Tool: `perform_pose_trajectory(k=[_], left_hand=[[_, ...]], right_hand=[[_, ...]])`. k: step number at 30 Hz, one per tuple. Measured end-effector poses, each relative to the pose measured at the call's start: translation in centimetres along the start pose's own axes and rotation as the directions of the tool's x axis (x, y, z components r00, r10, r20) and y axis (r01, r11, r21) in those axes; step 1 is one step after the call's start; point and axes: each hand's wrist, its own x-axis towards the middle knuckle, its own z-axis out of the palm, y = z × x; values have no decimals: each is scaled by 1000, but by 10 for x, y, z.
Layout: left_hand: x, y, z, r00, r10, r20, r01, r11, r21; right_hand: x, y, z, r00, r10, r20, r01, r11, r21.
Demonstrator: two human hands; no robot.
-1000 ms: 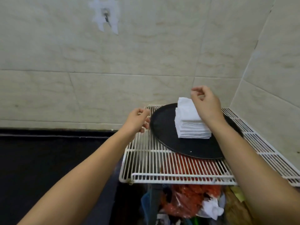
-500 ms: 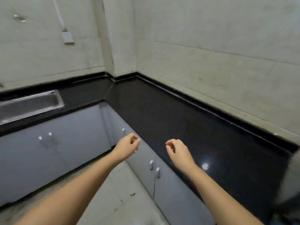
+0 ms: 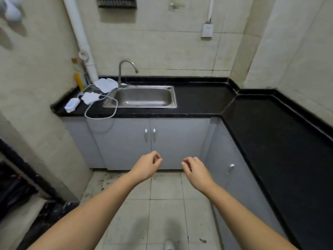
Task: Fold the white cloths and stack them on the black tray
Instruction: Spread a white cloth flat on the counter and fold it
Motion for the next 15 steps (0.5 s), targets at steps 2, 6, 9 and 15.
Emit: perform_pose_trajectory(k=[2, 6, 9, 15], left_hand=[[31, -17, -19, 998, -55, -33, 54, 998, -21], [89, -53, -61, 982, -162, -101, 159, 987, -37], [118, -85, -90, 955, -244, -171, 233, 969, -82], [180, -164, -150, 893, -359, -271, 338, 933, -123]], right_hand=[[51, -14, 7, 997, -56, 58, 55, 998, 4], [150, -49, 22, 976, -159, 149, 161, 987, -1], [208, -81, 43, 951, -216, 223, 220, 975, 7], [311, -153, 107, 869, -331, 369, 350, 937, 17]])
